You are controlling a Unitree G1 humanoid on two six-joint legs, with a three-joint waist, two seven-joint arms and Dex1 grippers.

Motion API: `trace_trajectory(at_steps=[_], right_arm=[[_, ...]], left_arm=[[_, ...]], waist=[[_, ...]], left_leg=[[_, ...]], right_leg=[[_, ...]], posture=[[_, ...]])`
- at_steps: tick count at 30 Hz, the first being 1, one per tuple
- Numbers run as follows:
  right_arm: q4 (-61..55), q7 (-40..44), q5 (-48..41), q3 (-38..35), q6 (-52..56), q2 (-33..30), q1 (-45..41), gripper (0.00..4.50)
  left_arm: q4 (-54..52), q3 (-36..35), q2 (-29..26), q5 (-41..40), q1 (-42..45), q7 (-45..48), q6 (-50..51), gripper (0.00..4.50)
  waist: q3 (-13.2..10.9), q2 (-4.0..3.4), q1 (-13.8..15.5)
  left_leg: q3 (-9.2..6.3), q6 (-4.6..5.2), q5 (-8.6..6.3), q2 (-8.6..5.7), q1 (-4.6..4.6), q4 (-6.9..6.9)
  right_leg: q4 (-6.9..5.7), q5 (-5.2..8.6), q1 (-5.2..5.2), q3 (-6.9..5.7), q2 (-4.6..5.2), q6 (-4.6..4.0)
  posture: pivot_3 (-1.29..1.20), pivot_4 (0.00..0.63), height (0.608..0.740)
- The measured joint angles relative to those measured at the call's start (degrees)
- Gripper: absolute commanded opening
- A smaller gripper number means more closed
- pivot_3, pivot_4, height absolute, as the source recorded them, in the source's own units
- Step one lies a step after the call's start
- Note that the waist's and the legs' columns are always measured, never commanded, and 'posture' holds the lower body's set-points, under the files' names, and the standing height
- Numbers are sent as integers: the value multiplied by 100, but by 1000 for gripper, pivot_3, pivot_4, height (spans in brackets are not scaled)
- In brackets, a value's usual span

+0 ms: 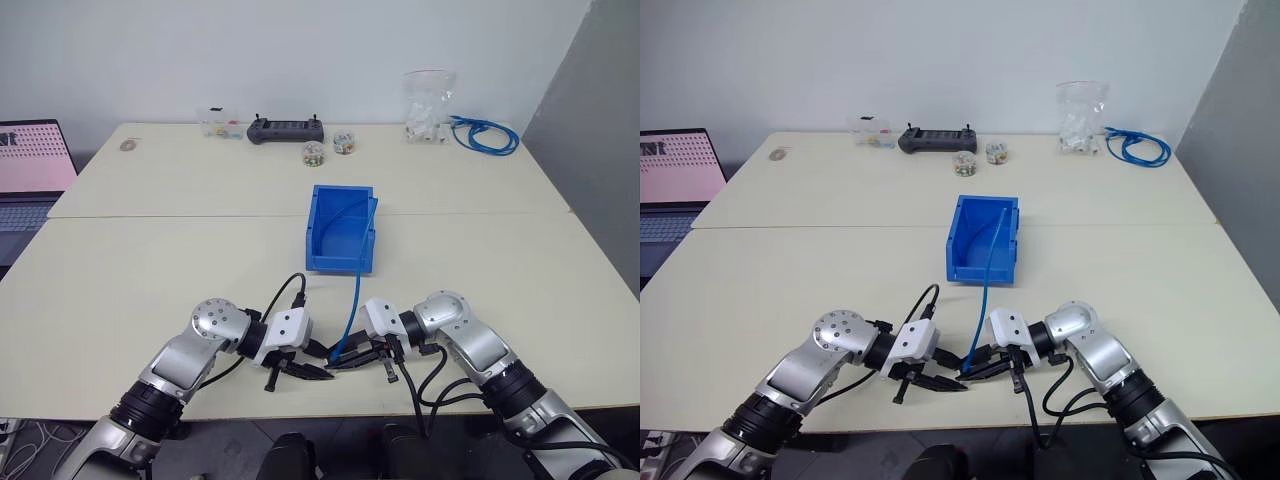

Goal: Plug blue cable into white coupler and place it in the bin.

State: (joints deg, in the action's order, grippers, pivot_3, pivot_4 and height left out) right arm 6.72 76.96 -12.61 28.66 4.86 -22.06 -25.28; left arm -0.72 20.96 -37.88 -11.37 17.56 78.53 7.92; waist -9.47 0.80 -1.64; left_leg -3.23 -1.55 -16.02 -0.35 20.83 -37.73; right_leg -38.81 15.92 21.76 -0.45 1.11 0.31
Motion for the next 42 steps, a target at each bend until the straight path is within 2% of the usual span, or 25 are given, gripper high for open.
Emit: trace_trajectory(at_steps=[1,2,11,15,27,32,36,42], right_arm=[[-33,0,0,-1,9,-1,0,197],[-42,2,0,-2,25,-2,2,197],[-213,-9,-53,-42,373,84,15,197],[-472,-120,-249,-128,920,69,21,197],[-1917,-997,-1270,-988,2351,74,52,196],[-2391,-1991,-2037,-1927,3196,230,-32,196],[-2350,-2852,-2292,-2565,3557,432,-606,196],[-1129,-3343,-1689,-2451,3210,569,-1359,196]], left_arm=[[-8,0,0,1,0,-3,15,1672],[-13,0,-1,9,0,-14,18,1767],[48,-69,-53,95,-41,-214,-69,3596],[-252,-398,-339,-44,-357,-296,9,4407],[-1950,-1708,-1019,-862,-1164,-824,967,4500],[-2527,-2399,-1148,-1282,-1490,-1269,1591,4500],[-2597,-2624,-1136,-1371,-1482,-1639,1798,4500],[-2260,-2569,-1042,-1202,-1040,-1970,1734,4500]], waist=[[0,0,0],[0,0,0],[-4,-2,-6],[-22,-3,-3],[-94,11,2],[-116,16,5],[-121,14,0],[-122,13,0]], left_leg=[[0,0,0,0,0,0],[0,0,0,0,1,0],[-2,-2,-1,1,7,5],[-4,-3,-1,3,31,6],[-17,-4,-1,3,65,0],[-18,-4,-1,2,67,-3],[-18,-5,-1,2,69,-2],[-9,-4,0,-1,76,-2]], right_leg=[[0,0,0,0,0,0],[1,0,0,0,0,0],[5,1,7,0,0,1],[-6,1,38,0,0,-1],[-5,1,60,-11,4,-1],[-3,1,60,-11,5,-1],[-4,1,64,-12,4,-1],[-5,-5,73,-8,4,-11]], posture=[[0,150,740],[0,150,740],[0,150,740],[0,150,740],[0,150,740],[0,150,740],[0,150,740],[0,150,740]])
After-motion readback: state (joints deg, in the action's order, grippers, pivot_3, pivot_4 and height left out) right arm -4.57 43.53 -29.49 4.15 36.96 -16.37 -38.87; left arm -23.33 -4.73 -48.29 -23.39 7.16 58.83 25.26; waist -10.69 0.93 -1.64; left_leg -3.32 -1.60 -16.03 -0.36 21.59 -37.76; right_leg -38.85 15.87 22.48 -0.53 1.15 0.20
